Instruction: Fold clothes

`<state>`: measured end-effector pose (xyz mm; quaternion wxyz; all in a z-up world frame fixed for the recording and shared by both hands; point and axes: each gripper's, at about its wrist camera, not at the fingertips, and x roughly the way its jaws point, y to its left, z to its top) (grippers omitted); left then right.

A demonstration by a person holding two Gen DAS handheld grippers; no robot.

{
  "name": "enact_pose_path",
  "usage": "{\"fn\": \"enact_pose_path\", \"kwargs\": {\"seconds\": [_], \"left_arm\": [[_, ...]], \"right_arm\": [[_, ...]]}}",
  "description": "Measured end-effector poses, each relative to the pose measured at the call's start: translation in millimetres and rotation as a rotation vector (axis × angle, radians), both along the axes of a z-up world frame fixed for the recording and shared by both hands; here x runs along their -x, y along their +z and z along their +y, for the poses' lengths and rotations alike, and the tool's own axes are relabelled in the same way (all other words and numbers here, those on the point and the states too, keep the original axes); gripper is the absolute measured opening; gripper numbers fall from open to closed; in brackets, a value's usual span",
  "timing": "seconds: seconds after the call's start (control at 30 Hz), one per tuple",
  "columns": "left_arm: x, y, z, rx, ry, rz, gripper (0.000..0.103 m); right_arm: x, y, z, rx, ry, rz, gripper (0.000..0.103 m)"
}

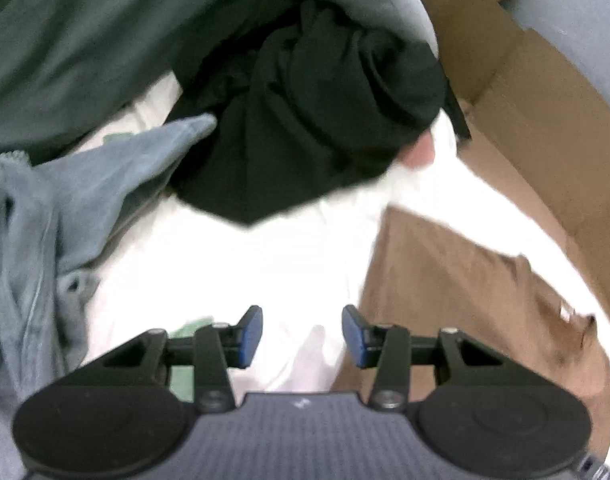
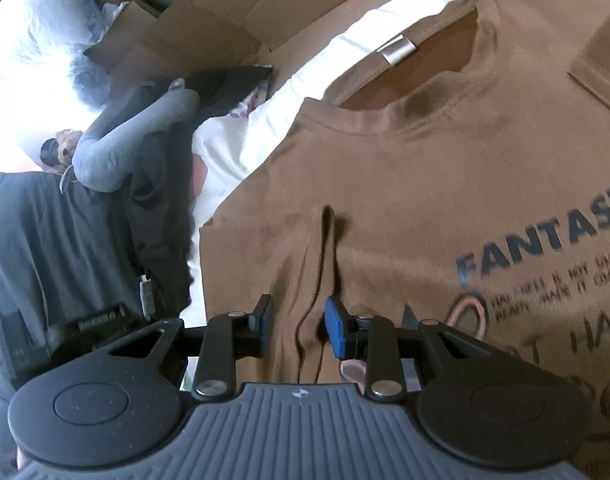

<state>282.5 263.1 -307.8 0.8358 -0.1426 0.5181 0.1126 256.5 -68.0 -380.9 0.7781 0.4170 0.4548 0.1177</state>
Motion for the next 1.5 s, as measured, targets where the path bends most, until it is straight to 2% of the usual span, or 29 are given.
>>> {"fn": "enact_pose_path", "kwargs": {"seconds": [0.2, 0.47, 0.63, 0.8, 0.87, 1.0, 1.13, 1.3, 1.37, 1.4, 1.43, 1.47, 1.5], "left_arm": [[43, 0, -1, 0.042, 0.008, 0.029, 0.046], [86, -5, 2, 0.078, 0.035, 0.053, 0.046], [94, -13, 7, 0.085, 0.054, 0.077, 0.046], [95, -18, 4, 0.095, 0.034, 0.095, 0.046], [94, -22, 2, 0.094, 0.018, 0.104, 0.046], [90, -26, 0, 0.069, -0.01, 0.114, 0.046], [86, -29, 5, 0.08, -0.005, 0.118, 0.046], [85, -30, 5, 0.068, -0.038, 0.12, 0.046], [85, -31, 7, 0.074, -0.037, 0.118, 0.046], [86, -32, 7, 0.078, -0.035, 0.117, 0.046], [86, -32, 8, 0.081, -0.034, 0.116, 0.047], [87, -33, 8, 0.082, -0.033, 0.114, 0.047], [87, -33, 8, 0.082, -0.032, 0.113, 0.047]], "right_arm": [[8, 5, -1, -0.013, 0.009, -0.012, 0.03], [3, -15, -1, -0.139, -0.004, 0.05, 0.03], [5, -19, 3, -0.197, -0.015, 0.068, 0.03], [-1, -20, 7, -0.197, -0.014, 0.074, 0.031], [-4, -23, 9, -0.196, -0.02, 0.084, 0.037], [-7, -35, 12, -0.209, -0.029, 0.11, 0.037], [-9, -46, 17, -0.226, -0.033, 0.134, 0.037], [-12, -50, 24, -0.206, -0.022, 0.131, 0.038], [-13, -49, 26, -0.192, -0.013, 0.121, 0.034], [-13, -48, 27, -0.184, -0.007, 0.116, 0.028], [-13, -48, 28, -0.175, -0.002, 0.116, 0.012], [-12, -47, 28, -0.171, 0.002, 0.113, 0.002], [-11, -46, 27, -0.169, 0.004, 0.108, 0.002]]}}
